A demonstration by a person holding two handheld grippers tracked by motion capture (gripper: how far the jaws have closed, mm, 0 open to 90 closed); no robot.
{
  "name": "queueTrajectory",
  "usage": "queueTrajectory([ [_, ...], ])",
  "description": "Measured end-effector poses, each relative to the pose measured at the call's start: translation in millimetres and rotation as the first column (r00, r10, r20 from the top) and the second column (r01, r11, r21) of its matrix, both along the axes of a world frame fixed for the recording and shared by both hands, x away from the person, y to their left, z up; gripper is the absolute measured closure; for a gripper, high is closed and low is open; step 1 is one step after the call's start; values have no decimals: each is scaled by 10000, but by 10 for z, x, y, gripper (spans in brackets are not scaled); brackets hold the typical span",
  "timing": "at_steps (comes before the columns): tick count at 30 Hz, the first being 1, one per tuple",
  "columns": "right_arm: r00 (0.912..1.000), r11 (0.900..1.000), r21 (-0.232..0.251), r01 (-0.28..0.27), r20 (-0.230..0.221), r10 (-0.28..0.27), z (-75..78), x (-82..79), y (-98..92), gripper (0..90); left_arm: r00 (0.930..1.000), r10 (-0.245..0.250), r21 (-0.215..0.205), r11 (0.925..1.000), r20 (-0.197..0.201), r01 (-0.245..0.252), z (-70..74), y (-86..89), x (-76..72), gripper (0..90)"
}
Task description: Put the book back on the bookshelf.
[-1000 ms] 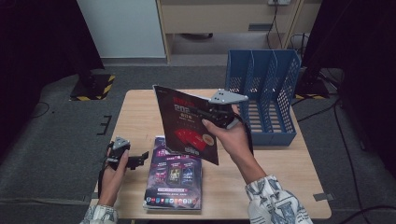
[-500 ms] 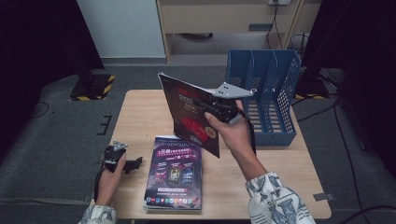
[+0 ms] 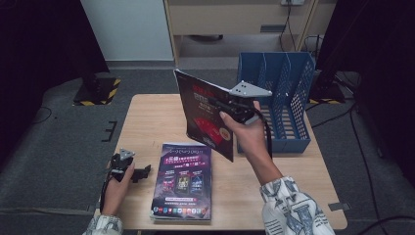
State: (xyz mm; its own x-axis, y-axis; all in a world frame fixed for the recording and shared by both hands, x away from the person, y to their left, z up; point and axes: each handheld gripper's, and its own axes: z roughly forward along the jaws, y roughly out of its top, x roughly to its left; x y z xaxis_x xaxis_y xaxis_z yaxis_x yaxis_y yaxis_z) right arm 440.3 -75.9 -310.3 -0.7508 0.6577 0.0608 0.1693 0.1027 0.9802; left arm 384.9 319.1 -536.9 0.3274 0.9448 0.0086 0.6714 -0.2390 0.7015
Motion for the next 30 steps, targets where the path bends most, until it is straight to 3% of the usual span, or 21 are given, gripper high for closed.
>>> queueTrajectory([
  [20, 9996, 9994, 214, 257, -93, -255, 39, 30, -109, 869, 10000, -17, 8, 10000, -7, 17, -1, -1, 1, 1],
  [30, 9989, 9978, 477, 470, -29, -469, 140, -12, -271, 869, 10000, -19, 9, 10000, -7, 19, -1, -1, 1, 1],
])
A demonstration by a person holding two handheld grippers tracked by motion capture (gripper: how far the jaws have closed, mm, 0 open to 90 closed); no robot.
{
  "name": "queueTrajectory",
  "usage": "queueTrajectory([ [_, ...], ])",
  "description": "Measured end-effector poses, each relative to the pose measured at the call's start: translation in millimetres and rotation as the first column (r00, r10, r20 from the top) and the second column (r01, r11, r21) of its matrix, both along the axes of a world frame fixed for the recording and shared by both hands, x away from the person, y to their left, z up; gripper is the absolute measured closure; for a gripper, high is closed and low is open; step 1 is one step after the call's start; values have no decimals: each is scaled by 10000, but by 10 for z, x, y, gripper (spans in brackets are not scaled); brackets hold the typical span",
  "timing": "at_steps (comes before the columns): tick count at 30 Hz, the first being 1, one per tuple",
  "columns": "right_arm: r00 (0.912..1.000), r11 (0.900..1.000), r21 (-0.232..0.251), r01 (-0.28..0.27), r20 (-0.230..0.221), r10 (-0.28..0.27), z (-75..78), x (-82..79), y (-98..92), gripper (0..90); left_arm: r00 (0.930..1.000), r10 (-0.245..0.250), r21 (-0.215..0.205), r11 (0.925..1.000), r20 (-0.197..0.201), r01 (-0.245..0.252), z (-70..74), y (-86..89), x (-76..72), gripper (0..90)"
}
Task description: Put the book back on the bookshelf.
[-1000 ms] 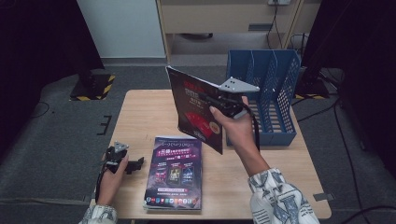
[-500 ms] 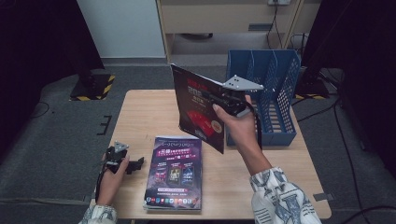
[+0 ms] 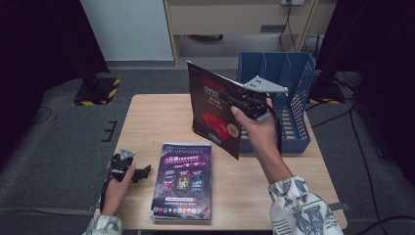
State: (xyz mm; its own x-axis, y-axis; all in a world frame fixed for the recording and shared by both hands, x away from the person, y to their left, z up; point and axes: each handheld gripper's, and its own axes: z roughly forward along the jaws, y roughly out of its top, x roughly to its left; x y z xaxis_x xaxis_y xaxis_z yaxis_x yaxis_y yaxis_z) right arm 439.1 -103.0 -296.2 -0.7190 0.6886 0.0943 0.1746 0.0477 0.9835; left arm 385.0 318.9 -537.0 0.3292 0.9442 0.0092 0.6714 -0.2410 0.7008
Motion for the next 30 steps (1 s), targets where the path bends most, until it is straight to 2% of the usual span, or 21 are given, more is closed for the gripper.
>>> queueTrajectory([
  [15, 9987, 9988, 111, 473, 183, -475, 238, -62, -275, 869, 10000, 19, -19, 10000, 9, -19, -1, -2, -1, 1],
  [30, 9908, 9910, 160, 1326, 258, -1330, 401, -172, -759, 869, 10000, 23, -17, 10000, 5, -23, -1, -3, -2, 0],
])
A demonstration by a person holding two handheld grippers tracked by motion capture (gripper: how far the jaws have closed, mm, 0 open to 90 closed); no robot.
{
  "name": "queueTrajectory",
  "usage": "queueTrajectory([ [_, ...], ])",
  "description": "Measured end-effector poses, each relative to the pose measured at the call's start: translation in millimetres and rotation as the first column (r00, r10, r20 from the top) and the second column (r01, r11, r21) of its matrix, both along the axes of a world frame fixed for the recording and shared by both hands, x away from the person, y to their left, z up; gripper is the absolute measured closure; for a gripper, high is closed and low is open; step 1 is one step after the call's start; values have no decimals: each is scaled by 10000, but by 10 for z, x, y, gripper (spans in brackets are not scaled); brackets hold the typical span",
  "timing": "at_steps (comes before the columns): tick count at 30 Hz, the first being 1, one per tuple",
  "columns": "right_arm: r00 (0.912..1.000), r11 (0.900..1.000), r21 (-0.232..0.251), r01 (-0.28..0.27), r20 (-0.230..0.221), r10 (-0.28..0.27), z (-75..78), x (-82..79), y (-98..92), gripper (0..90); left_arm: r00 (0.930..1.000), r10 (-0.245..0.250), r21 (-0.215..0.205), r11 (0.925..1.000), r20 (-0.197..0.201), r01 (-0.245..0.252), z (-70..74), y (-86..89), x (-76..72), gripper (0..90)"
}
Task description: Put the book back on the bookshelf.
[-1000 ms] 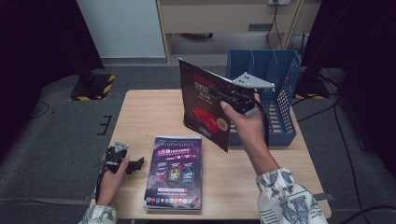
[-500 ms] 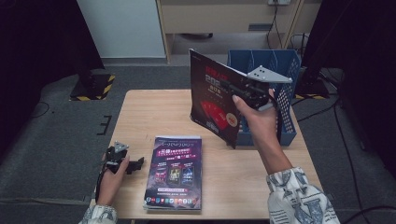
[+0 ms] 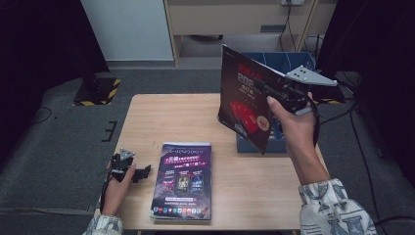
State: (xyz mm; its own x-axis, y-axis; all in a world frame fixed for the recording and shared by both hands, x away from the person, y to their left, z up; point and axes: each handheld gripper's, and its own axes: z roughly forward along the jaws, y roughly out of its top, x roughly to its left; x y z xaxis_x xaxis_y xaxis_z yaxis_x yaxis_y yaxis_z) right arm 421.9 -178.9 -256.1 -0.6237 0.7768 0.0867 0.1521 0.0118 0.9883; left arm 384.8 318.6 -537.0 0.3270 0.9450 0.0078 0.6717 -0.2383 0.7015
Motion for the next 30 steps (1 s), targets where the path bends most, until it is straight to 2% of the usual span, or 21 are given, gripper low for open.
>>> queueTrajectory([
  [9, 9985, 9985, -38, 542, 66, -542, 62, -41, -235, 869, 10000, -2, 0, 10000, -1, 2, 0, 0, 0, 0],
  [18, 9928, 9926, -169, 1199, -51, -1200, 81, -44, -404, 869, 10000, -2, 2, 10000, -1, 2, 0, 0, 0, 0],
  [20, 9902, 9900, -211, 1395, -59, -1396, 75, -35, -427, 869, 10000, 0, 1, 10000, 1, 0, 0, 0, 0, 0],
  [24, 9796, 9794, -209, 2009, 14, -2009, 63, -12, -441, 869, 10000, 2, -1, 10000, 2, -2, 0, -1, 0, 0],
  [30, 9673, 9664, -420, 2537, 95, -2535, 4, 123, -349, 869, 10000, 2, 1, 10000, 1, -2, 0, 0, 0, 0],
])
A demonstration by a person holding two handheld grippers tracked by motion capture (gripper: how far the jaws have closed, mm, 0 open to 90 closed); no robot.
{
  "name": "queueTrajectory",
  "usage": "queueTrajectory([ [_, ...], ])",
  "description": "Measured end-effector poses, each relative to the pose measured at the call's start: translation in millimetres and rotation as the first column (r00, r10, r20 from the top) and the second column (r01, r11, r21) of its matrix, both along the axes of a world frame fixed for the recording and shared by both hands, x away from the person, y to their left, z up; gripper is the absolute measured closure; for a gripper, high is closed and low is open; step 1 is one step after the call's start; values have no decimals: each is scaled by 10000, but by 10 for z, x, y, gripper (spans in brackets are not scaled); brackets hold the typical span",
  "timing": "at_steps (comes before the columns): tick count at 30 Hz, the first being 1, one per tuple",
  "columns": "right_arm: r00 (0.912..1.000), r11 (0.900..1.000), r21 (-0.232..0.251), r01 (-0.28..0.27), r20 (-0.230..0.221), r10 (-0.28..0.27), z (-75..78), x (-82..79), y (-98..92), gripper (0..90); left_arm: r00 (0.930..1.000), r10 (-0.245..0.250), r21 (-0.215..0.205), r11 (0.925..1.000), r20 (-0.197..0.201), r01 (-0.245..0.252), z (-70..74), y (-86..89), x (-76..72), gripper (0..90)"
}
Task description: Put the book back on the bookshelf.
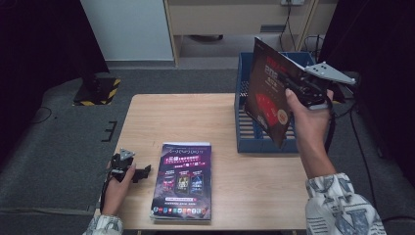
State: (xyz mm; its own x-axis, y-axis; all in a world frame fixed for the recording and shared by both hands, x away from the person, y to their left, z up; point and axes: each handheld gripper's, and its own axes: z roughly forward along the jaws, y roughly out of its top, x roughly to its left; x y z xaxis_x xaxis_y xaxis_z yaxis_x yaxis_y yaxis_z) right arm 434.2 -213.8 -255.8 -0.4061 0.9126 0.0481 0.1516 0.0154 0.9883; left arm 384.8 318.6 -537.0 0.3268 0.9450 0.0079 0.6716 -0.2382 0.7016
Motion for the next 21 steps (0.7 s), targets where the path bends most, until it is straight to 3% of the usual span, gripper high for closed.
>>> queueTrajectory([
  [7, 9977, 9975, -210, 674, -27, -675, -116, 202, 136, 869, 10000, -7, 3, 10000, -3, 7, 0, 0, 0, 0],
  [13, 9954, 9951, -258, 953, -71, -955, -199, 343, 139, 869, 10000, -4, 1, 10000, 0, 4, 0, 0, 0, 0],
  [21, 9928, 9928, 21, 1196, -89, -1196, -328, 527, 225, 869, 10000, -6, 2, 10000, -1, 6, 0, 0, 0, 0],
])
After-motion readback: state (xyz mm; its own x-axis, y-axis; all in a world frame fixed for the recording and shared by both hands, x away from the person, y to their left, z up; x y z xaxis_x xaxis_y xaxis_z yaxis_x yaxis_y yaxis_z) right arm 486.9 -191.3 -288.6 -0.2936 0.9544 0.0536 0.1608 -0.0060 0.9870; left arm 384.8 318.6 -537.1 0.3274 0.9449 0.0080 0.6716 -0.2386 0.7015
